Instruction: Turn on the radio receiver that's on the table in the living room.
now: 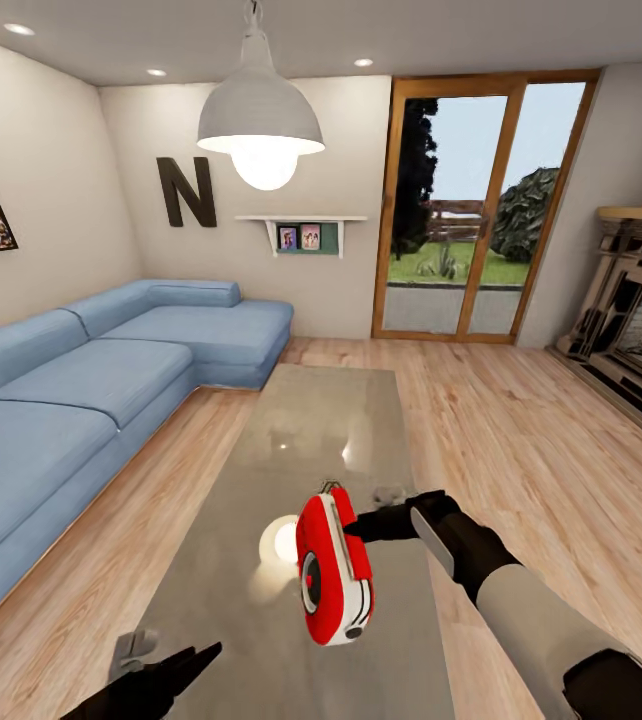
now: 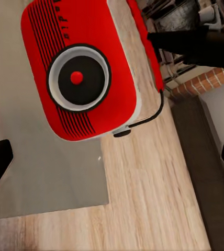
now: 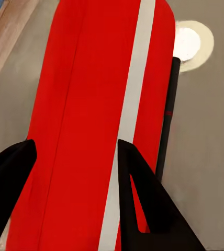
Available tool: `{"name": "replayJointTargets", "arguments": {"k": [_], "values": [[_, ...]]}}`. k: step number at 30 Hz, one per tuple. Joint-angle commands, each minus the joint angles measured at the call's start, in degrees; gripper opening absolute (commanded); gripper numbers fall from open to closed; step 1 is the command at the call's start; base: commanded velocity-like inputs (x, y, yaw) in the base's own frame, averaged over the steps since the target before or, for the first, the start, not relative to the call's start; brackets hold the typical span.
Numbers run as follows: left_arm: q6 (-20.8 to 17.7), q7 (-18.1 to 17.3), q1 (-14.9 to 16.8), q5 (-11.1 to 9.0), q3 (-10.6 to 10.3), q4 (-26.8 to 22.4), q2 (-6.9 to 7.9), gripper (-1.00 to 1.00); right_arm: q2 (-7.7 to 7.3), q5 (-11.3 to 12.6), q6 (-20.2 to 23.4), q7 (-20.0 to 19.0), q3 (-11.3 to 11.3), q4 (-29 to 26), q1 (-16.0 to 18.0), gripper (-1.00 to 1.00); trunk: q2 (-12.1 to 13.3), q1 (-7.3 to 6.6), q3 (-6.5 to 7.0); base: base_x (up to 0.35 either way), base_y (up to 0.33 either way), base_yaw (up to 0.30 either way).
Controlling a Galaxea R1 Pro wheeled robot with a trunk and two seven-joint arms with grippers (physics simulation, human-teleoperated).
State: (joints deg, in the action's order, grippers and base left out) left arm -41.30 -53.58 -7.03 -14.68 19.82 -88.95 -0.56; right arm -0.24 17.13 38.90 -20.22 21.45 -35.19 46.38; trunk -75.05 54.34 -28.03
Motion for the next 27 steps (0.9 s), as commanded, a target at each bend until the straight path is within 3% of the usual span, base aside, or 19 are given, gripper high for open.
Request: {"name": "replayJointTargets", "arguments": {"k": [1, 4, 7, 12, 19, 27], "values": [[0.40, 0.02, 0.00, 0.10, -0.02, 0.00, -0.05, 1.00, -0.04, 0.30, 0.00, -0.10, -1.44, 0.70, 0.02, -1.00, 0.00, 0.00, 0.01, 0.000, 0.000, 0.000], [0.73, 0.10, 0.00, 0.91, -0.07, 0.00, -0.15, 1.00, -0.20, -0.20, -0.04, -0.15, -5.92, 1.63, 0.02, -1.00, 0.00, 0.00, 0.01, 0.000, 0.000, 0.000], [0.77, 0.13, 0.00, 2.74, -0.15, 0.00, -0.27, 1.00, -0.40, -1.84, -0.33, -0.11, -8.02, 1.90, 0.02, -1.00, 0.00, 0.00, 0.01, 0.000, 0.000, 0.000], [0.78, 0.14, 0.00, 3.72, -0.07, 0.02, -0.39, 1.00, -1.15, -2.67, -2.45, 0.06, -8.53, 2.09, 0.02, -1.00, 0.00, 0.00, 0.01, 0.000, 0.000, 0.000], [1.07, 0.28, 0.00, 3.93, 0.16, 0.02, -0.54, 1.00, -2.63, -2.71, -2.98, 5.61, -8.69, 2.47, 0.02, -1.00, 0.00, 0.00, 0.01, 0.000, 0.000, 0.000], [0.93, -0.19, 0.00, 3.79, 0.05, 0.30, -0.36, 1.00, -2.75, -2.81, -3.04, 5.55, -8.54, 2.42, 0.02, -1.00, 0.00, 0.00, 0.01, 0.000, 0.000, 0.000]]}}
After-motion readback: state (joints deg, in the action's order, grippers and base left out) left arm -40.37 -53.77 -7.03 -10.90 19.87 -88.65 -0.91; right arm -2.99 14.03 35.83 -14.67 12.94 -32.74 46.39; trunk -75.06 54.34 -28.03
